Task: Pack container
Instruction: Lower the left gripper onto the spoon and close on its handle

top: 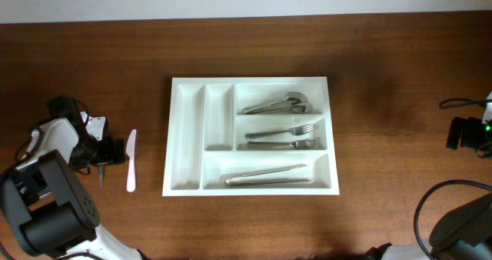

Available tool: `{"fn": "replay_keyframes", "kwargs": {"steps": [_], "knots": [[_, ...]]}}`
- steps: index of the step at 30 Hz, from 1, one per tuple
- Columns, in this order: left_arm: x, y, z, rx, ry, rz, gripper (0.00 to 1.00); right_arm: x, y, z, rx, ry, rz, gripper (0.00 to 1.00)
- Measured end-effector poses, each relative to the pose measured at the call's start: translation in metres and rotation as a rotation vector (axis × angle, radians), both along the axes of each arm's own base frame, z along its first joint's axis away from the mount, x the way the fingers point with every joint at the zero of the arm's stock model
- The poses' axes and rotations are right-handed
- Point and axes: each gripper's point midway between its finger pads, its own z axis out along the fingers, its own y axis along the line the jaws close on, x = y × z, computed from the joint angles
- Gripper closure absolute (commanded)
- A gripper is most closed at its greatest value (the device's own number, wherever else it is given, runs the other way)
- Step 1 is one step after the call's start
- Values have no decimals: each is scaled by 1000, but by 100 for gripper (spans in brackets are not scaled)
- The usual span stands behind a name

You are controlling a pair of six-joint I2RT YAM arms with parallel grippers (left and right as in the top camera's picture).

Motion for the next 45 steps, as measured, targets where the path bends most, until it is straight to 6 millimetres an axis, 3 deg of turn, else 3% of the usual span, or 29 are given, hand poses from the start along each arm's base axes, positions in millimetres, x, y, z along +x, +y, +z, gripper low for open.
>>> {"fn": "replay_keyframes", "kwargs": {"steps": [12,16,19,25,37,45], "knots": [[3,-1,-2,-18,1,1,0,0,0,0,0,0,1,1],[4,0,-2,-16,-4,5,11,0,0,0,0,0,0,1],[4,-1,-2,-13,-4,6,30,0,0,0,0,0,0,1],[6,-1,-1,-10,-7,9,56,0,0,0,0,0,0,1],[6,4,-1,19,-1,12,94,0,0,0,0,0,0,1],[5,8,-1,38,6,12,98,0,0,0,0,0,0,1]]}}
